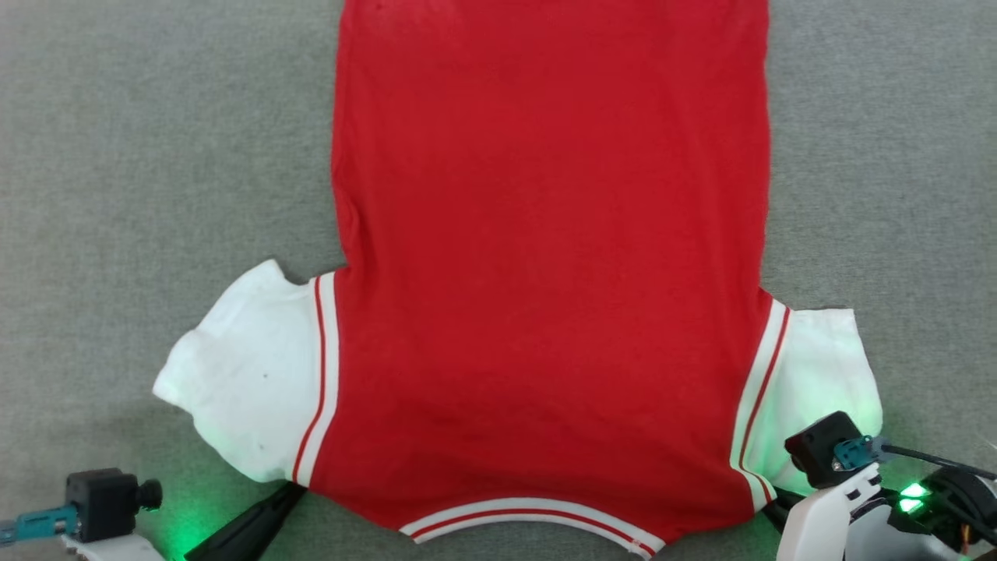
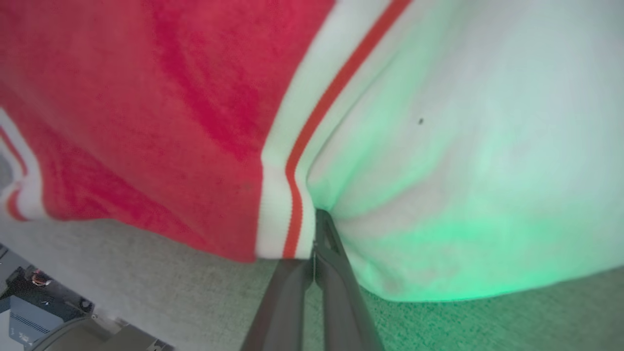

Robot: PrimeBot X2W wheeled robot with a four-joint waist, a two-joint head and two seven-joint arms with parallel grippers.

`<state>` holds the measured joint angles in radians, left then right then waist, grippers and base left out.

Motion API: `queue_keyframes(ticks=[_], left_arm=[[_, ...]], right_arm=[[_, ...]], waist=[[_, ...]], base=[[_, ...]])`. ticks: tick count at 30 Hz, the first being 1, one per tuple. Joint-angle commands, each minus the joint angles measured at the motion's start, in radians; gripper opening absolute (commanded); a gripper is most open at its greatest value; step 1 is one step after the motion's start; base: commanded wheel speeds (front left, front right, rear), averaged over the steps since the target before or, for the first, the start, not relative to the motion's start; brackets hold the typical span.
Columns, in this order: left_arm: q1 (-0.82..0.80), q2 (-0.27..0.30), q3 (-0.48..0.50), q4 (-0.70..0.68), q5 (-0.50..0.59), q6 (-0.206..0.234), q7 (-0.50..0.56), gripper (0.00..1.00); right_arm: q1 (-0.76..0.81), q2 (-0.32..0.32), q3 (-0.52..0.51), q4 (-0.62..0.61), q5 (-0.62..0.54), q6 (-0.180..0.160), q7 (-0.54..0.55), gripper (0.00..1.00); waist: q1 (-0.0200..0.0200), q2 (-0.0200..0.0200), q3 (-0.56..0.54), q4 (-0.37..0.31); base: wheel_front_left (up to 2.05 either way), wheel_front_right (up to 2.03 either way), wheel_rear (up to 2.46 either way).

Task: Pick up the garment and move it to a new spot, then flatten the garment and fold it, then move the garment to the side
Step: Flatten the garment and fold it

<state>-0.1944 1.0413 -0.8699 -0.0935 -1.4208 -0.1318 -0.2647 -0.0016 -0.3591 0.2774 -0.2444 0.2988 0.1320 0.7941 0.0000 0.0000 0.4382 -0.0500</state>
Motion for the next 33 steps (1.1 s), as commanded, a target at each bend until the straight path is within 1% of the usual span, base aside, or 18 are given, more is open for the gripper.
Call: queue_keyframes(ticks=[1, 2, 3, 4, 5, 7, 8, 10, 14, 16, 18, 20, 22, 23, 25, 28, 30, 33], left_arm=[[0.005, -0.009, 0.0, 0.007, -0.006, 0.002, 0.002, 0.0], [0.012, -0.011, 0.005, 0.007, -0.009, 0.002, 0.002, 0.0], [0.018, -0.012, 0.01, 0.004, -0.013, 0.002, 0.002, 0.0], [0.026, -0.013, 0.016, 0.002, -0.014, 0.002, 0.002, 0.0], [0.034, -0.013, 0.022, 0.0, -0.014, 0.002, 0.002, 0.0], [0.044, -0.015, 0.034, -0.009, -0.009, 0.002, 0.002, 0.0], [0.049, -0.016, 0.037, -0.015, -0.004, 0.002, 0.002, 0.0], [0.051, -0.017, 0.043, -0.031, 0.007, 0.002, 0.002, 0.0], [0.041, -0.009, 0.052, -0.067, 0.029, 0.002, 0.001, 0.0], [0.031, -0.005, 0.058, -0.083, 0.037, 0.002, 0.001, 0.0], [0.021, -0.002, 0.068, -0.101, 0.046, 0.002, 0.001, 0.0], [0.01, 0.001, 0.081, -0.116, 0.056, 0.002, 0.001, 0.0], [0.002, 0.007, 0.088, -0.131, 0.073, 0.002, 0.001, 0.0], [-0.008, 0.006, 0.091, -0.134, 0.082, 0.002, 0.001, 0.0], [-0.031, 0.003, 0.085, -0.143, 0.093, 0.002, 0.001, 0.0], [-0.081, -0.003, 0.067, -0.15, 0.108, 0.002, 0.002, 0.0], [-0.111, -0.01, 0.049, -0.146, 0.112, 0.002, 0.002, 0.0], [-0.153, -0.017, 0.029, -0.135, 0.112, 0.004, 0.002, 0.0]], right_arm=[[-0.014, 0.033, 0.035, 0.074, -0.007, -0.003, -0.008, 0.31], [-0.017, 0.036, 0.024, 0.071, -0.013, -0.003, -0.026, 0.46], [-0.015, 0.033, 0.017, 0.062, -0.019, -0.003, -0.04, 0.83], [-0.01, 0.034, 0.009, 0.047, -0.022, -0.003, -0.056, 1.0], [-0.002, 0.037, -0.001, 0.028, -0.017, -0.003, -0.068, 1.0], [0.021, 0.02, -0.018, -0.027, -0.027, -0.003, -0.078, 1.0], [0.036, 0.013, -0.032, -0.066, -0.032, -0.003, -0.077, 1.0], [0.066, 0.024, -0.056, -0.158, -0.022, -0.002, -0.063, 1.0], [0.074, 0.033, -0.124, -0.336, -0.026, -0.002, 0.028, 1.0], [0.028, 0.061, -0.173, -0.396, -0.017, -0.002, 0.085, 1.0], [-0.048, 0.078, -0.209, -0.421, -0.004, -0.002, 0.144, 1.0], [-0.167, 0.107, -0.25, -0.409, -0.005, -0.002, 0.189, 1.0], [-0.308, 0.146, -0.287, -0.36, -0.03, -0.002, 0.225, 1.0], [-0.386, 0.176, -0.298, -0.329, -0.06, -0.002, 0.24, 1.0], [-0.537, 0.214, -0.329, -0.256, -0.126, -0.002, 0.269, 1.0], [-0.747, 0.252, -0.359, -0.134, -0.225, -0.002, 0.309, 1.0], [-0.859, 0.264, -0.373, -0.054, -0.287, -0.002, 0.336, 1.0], [-0.998, 0.273, -0.424, 0.045, -0.38, -0.002, 0.392, 1.0]], waist=[[0.0, 0.0, -0.004, -0.011], [0.0, 0.0, -0.006, -0.015], [0.0, 0.0, -0.008, -0.018], [0.0, 0.0, -0.009, -0.021], [0.0, 0.0, -0.011, -0.022], [0.0, 0.0, -0.013, -0.022], [0.0, 0.0, -0.013, -0.02], [0.0, 0.0, -0.01, -0.013], [0.0, 0.0, 0.014, 0.006], [0.0, 0.0, 0.031, 0.016], [0.0, 0.0, 0.058, 0.028], [0.0, 0.0, 0.092, 0.04], [0.0, 0.0, 0.124, 0.052], [0.0, 0.0, 0.139, 0.058], [0.0, 0.0, 0.171, 0.08], [0.0, 0.0, 0.222, 0.117], [0.0, 0.0, 0.246, 0.142], [0.0, 0.0, 0.284, 0.177]], base=[[0.0, 0.0, 0.0], [0.0, 0.0, 0.0], [0.0, 0.0, 0.0], [0.0, 0.0, 0.0], [0.0, 0.0, 0.0], [0.0, 0.0, 0.0], [0.0, 0.0, 0.0], [0.0, 0.0, 0.0], [0.0, 0.0, 0.0], [0.0, 0.0, 0.0], [0.0, 0.0, 0.0], [0.0, 0.0, 0.0], [0.0, 0.0, 0.0], [0.0, 0.0, 0.0], [0.0, 0.0, 0.0], [0.0, 0.0, 0.0], [0.0, 0.0, 0.0], [0.0, 0.0, 0.0]])
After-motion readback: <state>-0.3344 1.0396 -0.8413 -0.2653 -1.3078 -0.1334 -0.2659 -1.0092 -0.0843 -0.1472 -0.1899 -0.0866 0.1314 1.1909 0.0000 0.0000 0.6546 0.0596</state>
